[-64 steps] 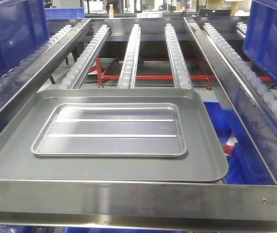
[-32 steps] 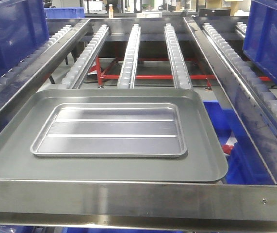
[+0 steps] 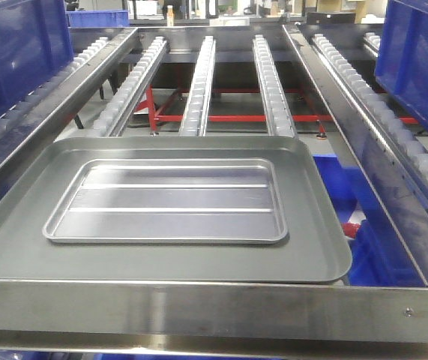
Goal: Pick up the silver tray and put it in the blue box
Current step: 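Raise both arms from rest toward the small silver tray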
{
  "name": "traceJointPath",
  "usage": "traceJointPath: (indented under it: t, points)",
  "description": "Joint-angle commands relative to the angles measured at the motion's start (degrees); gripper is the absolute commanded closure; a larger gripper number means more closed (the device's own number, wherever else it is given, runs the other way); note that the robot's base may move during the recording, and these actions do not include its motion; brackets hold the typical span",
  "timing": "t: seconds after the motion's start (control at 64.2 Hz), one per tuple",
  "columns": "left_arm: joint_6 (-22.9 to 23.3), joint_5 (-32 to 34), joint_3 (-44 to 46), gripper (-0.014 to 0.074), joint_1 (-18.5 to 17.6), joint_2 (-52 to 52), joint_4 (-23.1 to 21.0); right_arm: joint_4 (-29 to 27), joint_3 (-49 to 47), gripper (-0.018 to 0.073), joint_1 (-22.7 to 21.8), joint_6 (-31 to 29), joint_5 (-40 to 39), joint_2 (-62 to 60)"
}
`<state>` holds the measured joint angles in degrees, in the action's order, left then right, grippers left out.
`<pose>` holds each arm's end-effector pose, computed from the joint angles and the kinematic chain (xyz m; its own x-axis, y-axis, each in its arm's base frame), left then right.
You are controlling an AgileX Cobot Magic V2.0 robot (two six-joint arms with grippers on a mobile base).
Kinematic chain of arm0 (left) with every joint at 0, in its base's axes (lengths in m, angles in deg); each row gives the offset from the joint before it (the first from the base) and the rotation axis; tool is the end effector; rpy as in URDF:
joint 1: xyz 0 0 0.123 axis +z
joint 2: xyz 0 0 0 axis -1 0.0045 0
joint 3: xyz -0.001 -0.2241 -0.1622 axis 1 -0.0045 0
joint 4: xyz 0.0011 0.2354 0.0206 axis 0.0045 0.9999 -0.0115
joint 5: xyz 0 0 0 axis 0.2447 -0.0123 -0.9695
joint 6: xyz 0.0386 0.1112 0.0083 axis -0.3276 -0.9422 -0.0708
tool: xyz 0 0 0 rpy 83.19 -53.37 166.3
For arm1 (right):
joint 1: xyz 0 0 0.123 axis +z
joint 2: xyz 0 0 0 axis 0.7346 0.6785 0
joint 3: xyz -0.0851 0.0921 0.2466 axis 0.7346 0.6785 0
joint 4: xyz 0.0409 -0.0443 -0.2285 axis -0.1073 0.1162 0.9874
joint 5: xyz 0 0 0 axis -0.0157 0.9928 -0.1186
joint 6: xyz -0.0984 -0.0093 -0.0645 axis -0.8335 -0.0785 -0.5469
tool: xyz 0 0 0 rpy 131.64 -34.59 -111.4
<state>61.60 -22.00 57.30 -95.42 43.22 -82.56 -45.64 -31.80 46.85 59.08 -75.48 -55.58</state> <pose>0.0644 -0.0071 0.2578 0.1864 -0.0388 -0.9817 0.1077 0.9940 -0.0188 0.0681 0.0007 0.2477 0.3307 0.0116 -0.9437 -0.0077 0.9999 0.0096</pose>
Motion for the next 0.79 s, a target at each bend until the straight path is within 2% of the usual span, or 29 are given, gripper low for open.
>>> traceJointPath:
  t: [0.0, 0.078, 0.202, 0.28, 0.374, 0.467, 0.56, 0.654, 0.778]
  points:
    - [0.18, -1.33, 8.24, 0.0694, -0.50, 2.52, 3.90, 0.16, -7.35, 0.0504, -0.18, -1.70, 2.23, 0.30]
    - [0.18, -6.89, 15.34, 0.0694, -0.50, 6.47, 4.05, 0.21, -12.28, 0.0504, -0.18, -2.62, 8.45, 3.03]
    - [0.18, -14.45, 25.22, 0.0685, -0.50, 15.77, 3.54, 0.21, -19.29, 0.0504, -0.18, -2.62, 9.75, 9.57]
    - [0.18, -18.54, 30.15, 0.0654, -0.50, 21.93, 0.48, 0.21, -22.67, 0.0498, 0.09, -2.55, 10.35, 14.15]
    - [0.18, -19.53, 32.54, 0.0558, -2.29, 27.22, -3.36, 0.16, -26.94, 0.0443, 2.07, -2.43, 13.62, 19.13]
    - [0.18, -19.53, 32.73, 0.0396, -5.06, 31.48, -5.89, -0.66, -30.58, 0.0285, 6.53, -2.43, 16.68, 23.81]
    - [0.18, -19.80, 32.73, 0.0284, -8.64, 36.34, -7.45, -1.64, -33.82, 0.0097, 13.98, -2.43, 18.43, 28.91]
    - [0.18, -18.81, 32.73, 0.0255, -12.36, 40.88, -8.01, -1.64, -35.93, 0.0024, 22.06, -2.43, 19.51, 34.41]
    - [0.18, -17.97, 34.16, 0.0257, -17.64, 46.42, -9.47, -1.64, -37.53, 0.0024, 32.00, -2.43, 19.62, 43.17]
